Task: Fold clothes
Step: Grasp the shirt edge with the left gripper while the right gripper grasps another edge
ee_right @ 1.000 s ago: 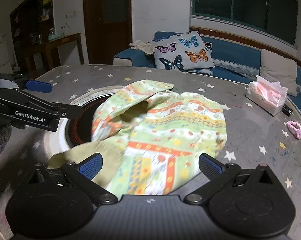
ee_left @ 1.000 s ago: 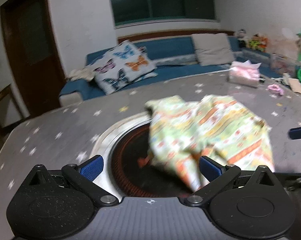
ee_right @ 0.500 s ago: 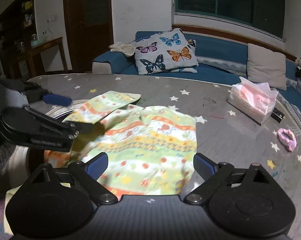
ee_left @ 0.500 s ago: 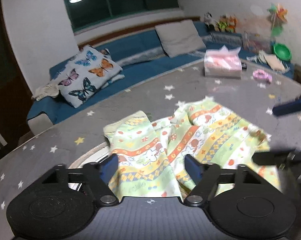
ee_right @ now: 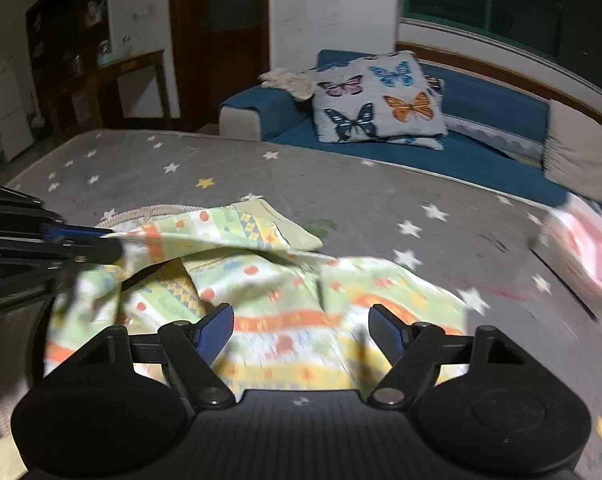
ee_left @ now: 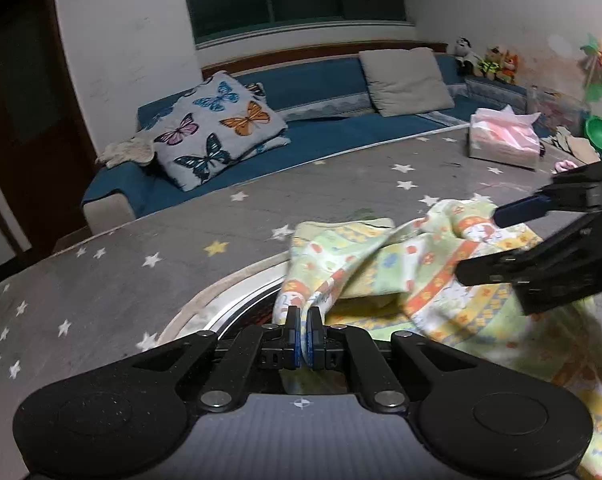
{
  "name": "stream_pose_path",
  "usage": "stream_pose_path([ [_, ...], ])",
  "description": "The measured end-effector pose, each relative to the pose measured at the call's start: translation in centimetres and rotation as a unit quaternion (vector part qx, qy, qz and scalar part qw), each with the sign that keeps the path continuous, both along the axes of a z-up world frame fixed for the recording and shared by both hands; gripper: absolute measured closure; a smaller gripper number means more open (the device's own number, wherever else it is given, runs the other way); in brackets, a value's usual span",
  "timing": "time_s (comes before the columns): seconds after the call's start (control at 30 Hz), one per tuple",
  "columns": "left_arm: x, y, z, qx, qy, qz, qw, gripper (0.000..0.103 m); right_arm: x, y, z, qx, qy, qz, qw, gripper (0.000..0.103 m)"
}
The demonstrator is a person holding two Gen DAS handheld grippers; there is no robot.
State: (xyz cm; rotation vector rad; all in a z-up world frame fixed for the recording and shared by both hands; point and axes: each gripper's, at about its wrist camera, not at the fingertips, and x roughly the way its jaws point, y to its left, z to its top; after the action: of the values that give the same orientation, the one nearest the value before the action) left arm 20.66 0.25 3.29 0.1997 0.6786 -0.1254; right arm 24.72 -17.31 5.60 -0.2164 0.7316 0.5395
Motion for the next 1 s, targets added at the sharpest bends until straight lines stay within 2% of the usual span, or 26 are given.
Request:
stream_pose_path([
  [0.13,0.1,-0.1,0.0,0.01,0.004,-0.007,0.9999,0.095,2.0,1.9,-1.5,-0.018,0.001,0.012,1.0,0.028],
  [0.17,0.1,-0.3,0.0,0.013,0.004,-0.012,0.9998,0.095,2.3,2.1,-1.8,-0.017,0.005,0.014,1.0,0.032],
  [0.2,0.2,-0.6,0.1,0.018,0.001,-0.018,0.9997,0.09,2.7,2.3,-2.1,-0.017,0.01,0.017,1.0,0.036],
  [0.23,0.4,-0.9,0.1,0.023,-0.003,-0.024,0.9994,0.075,3.0,2.5,-2.4,-0.016,0.014,0.019,1.0,0.037],
  [0.27,0.6,-1.3,0.2,0.028,-0.007,-0.03,0.9991,0.064,3.1,2.5,-2.4,-0.014,0.016,0.021,1.0,0.041],
  [0.3,0.7,-1.7,0.3,0.034,-0.011,-0.036,0.9987,0.049,3.2,2.5,-2.4,-0.012,0.017,0.023,1.0,0.05],
  [0.33,1.0,-2.1,0.3,0.039,-0.014,-0.041,0.9983,0.048,3.1,2.2,-2.3,-0.006,0.019,0.025,0.999,0.056],
  [0.4,1.8,-2.7,0.0,0.046,-0.012,-0.049,0.9976,0.048,3.0,1.7,-2.0,0.006,0.022,0.021,1.0,0.083],
  [0.47,2.8,-3.1,-0.3,0.051,-0.005,-0.056,0.9971,0.053,2.7,1.0,-1.5,0.015,0.021,0.012,1.0,0.097],
  [0.53,3.9,-3.2,-0.9,0.051,0.009,-0.055,0.9971,0.085,2.3,0.5,-1.0,0.02,0.017,0.003,1.0,0.099],
  [0.57,4.2,-3.0,-1.1,0.048,0.015,-0.051,0.9975,0.091,2.0,0.1,-0.7,0.022,0.013,0.0,1.0,0.101],
  [0.63,4.5,-2.5,-1.4,0.043,0.017,-0.037,0.9983,0.098,1.6,-0.5,0.0,0.025,0.007,-0.005,1.0,0.101],
  [0.7,4.4,-1.5,-1.3,0.033,0.013,-0.016,0.9992,0.099,1.3,-0.9,0.5,0.027,0.002,-0.007,1.0,0.101],
  [0.83,3.5,0.3,-0.5,0.018,0.004,0.006,0.9998,0.1,1.9,-0.6,0.3,0.028,0.007,0.005,1.0,0.09],
  [0.87,3.3,0.5,-0.4,0.02,0.001,0.008,0.9998,0.1,2.2,-0.2,0.0,0.03,0.012,0.009,0.999,0.082],
  [0.9,3.2,0.6,-0.3,0.021,-0.001,0.011,0.9997,0.1,2.4,0.2,-0.3,0.033,0.017,0.012,0.999,0.07],
  [0.97,3.2,1.0,-0.2,0.021,-0.001,0.014,0.9997,0.1,2.7,1.2,-0.9,0.029,0.02,0.025,0.999,0.061],
  [1.0,3.2,1.2,-0.2,0.02,-0.001,0.016,0.9997,0.1,2.8,1.7,-1.2,0.026,0.02,0.033,0.999,0.06],
])
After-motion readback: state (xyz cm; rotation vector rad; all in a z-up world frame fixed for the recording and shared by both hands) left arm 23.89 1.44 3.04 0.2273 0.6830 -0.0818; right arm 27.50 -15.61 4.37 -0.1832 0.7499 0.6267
